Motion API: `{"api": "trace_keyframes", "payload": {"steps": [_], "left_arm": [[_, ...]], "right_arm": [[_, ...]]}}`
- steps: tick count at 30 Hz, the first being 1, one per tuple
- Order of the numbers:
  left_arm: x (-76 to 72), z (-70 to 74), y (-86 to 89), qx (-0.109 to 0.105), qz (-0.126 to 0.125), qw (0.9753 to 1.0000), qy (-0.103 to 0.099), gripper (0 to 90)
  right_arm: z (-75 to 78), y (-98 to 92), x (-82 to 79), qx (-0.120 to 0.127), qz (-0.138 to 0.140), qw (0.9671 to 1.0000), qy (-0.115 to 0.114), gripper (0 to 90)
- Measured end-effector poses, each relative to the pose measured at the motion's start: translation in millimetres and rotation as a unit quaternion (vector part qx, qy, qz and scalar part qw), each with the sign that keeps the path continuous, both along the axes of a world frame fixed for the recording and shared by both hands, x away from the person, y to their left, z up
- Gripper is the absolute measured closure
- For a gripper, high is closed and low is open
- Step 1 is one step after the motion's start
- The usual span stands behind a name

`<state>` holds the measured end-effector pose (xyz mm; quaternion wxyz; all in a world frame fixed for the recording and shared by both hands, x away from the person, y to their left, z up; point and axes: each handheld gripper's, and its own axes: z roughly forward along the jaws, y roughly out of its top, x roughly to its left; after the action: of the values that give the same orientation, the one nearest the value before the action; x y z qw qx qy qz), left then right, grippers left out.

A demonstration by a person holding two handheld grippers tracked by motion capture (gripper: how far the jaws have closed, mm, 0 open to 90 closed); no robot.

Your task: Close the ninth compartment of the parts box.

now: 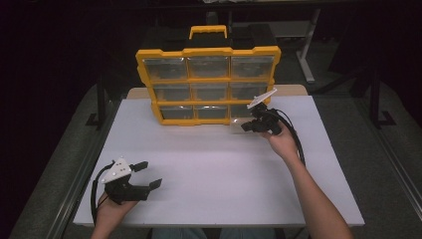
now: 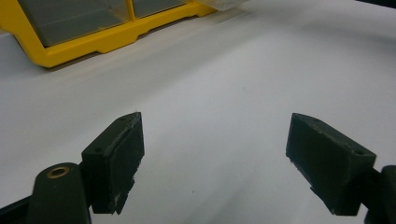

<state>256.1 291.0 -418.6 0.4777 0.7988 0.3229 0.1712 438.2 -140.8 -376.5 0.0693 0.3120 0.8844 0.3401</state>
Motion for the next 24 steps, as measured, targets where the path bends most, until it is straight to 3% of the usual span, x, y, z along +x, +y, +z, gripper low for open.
{"api": "trace_keyframes", "payload": {"steps": [24], "left_arm": [[0.1, -0.9, -0.4, -0.001, 0.0, 1.0, 0.003, 18.9]], "right_arm": [[8.4, 2.9, 13.0, -0.02, -0.018, 0.9996, -0.012, 88.7]]}}
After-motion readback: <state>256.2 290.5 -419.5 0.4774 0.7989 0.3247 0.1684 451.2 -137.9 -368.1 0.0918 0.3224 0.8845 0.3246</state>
